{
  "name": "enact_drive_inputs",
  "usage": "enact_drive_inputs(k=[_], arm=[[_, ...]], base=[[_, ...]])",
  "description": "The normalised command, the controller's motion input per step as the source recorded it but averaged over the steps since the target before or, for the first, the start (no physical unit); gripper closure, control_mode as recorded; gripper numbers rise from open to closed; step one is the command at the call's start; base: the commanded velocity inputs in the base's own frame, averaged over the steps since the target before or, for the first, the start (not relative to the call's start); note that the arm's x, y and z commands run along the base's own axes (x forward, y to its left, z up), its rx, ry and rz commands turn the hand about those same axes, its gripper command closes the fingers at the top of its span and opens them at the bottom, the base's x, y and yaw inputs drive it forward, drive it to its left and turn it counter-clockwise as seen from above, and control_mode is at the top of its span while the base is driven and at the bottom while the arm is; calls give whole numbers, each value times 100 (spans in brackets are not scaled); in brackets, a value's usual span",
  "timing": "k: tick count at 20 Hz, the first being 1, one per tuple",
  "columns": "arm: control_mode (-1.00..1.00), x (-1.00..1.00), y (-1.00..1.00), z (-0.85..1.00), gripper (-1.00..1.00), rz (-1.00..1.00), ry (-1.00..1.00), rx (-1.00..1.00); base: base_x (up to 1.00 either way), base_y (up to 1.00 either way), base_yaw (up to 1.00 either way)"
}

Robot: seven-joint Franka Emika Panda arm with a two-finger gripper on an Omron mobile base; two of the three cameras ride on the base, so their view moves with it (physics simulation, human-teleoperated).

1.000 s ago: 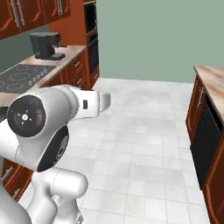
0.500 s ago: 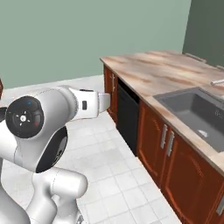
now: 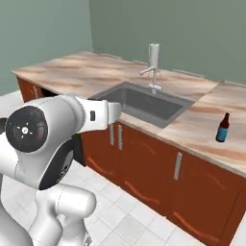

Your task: Pick the water bottle, water bottle, beer from the counter and place them in the open cabinet.

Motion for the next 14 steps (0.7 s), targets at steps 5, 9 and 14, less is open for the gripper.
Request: enact_drive_inputs(k=[5,9,14], arm=[[100,0,0,0,-100,0,0,0],[100,0,0,0,-100,0,0,0],[100,0,0,0,-100,0,0,0]], base=[[0,-14,-79],[0,-6,-75],[16,6,-62]])
